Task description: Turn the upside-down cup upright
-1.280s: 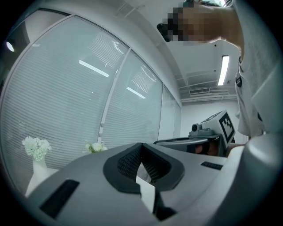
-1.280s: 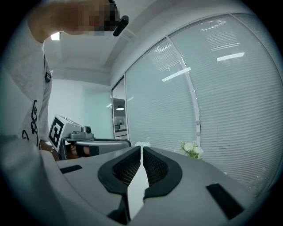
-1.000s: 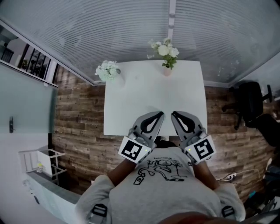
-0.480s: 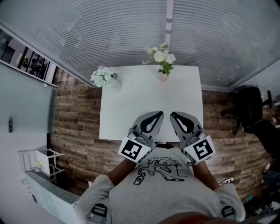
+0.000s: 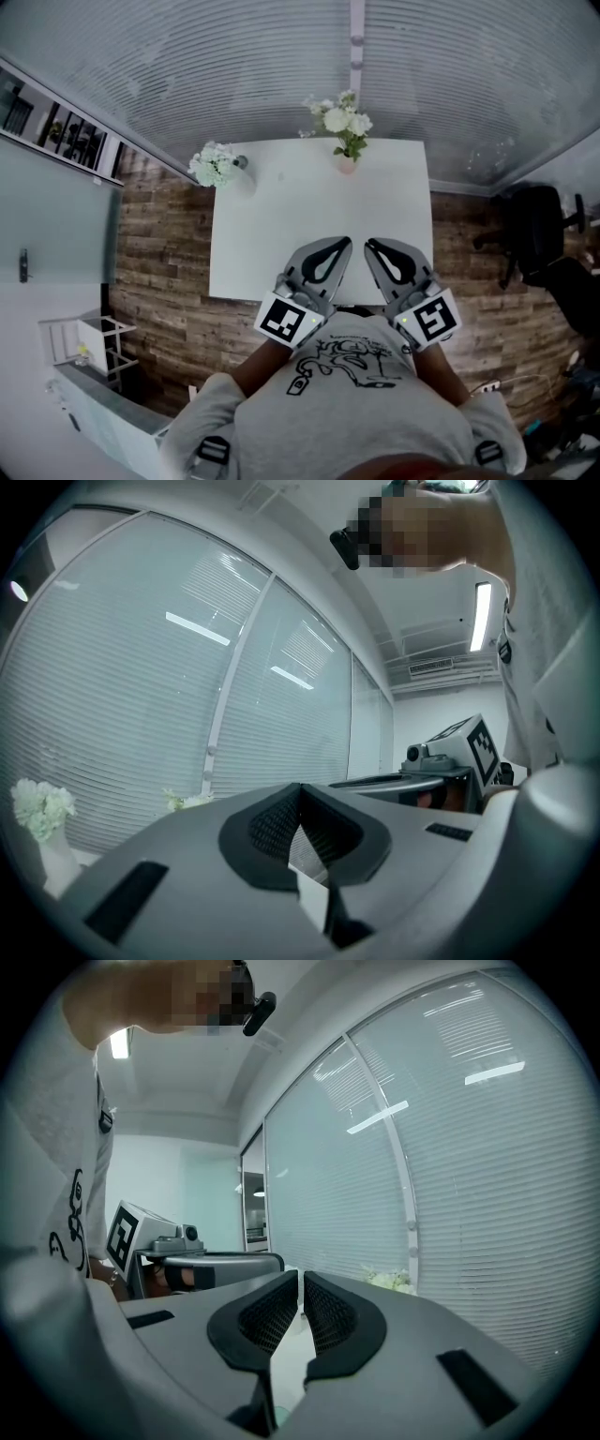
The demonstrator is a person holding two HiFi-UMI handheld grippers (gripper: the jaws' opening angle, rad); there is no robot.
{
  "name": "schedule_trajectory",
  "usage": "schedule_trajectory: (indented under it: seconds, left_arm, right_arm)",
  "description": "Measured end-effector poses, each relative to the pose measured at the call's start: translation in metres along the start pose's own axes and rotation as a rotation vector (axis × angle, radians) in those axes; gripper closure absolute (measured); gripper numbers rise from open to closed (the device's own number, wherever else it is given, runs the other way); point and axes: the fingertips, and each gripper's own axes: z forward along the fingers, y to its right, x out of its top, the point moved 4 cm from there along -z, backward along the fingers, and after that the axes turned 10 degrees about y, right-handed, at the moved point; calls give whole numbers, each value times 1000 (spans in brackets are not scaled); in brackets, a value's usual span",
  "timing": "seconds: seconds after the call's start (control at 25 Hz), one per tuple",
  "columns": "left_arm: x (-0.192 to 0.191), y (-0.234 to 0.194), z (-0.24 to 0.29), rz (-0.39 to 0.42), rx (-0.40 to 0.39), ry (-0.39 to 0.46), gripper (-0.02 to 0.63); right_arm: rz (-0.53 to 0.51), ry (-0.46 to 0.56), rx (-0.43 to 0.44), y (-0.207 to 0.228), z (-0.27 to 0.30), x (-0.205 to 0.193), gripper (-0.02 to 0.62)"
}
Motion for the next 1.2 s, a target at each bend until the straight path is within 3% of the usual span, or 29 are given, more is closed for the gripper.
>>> schedule_trajectory:
  seconds: [0.52, 1.2]
  left_arm:
    - [-2, -7, -10, -6, -16, -15, 603]
    - [-18, -47, -40, -34, -55, -83, 603]
  right_arm:
    - [-2, 1, -6, -13, 5, -6, 554]
    - [-1, -39, -40, -37, 34, -32, 554]
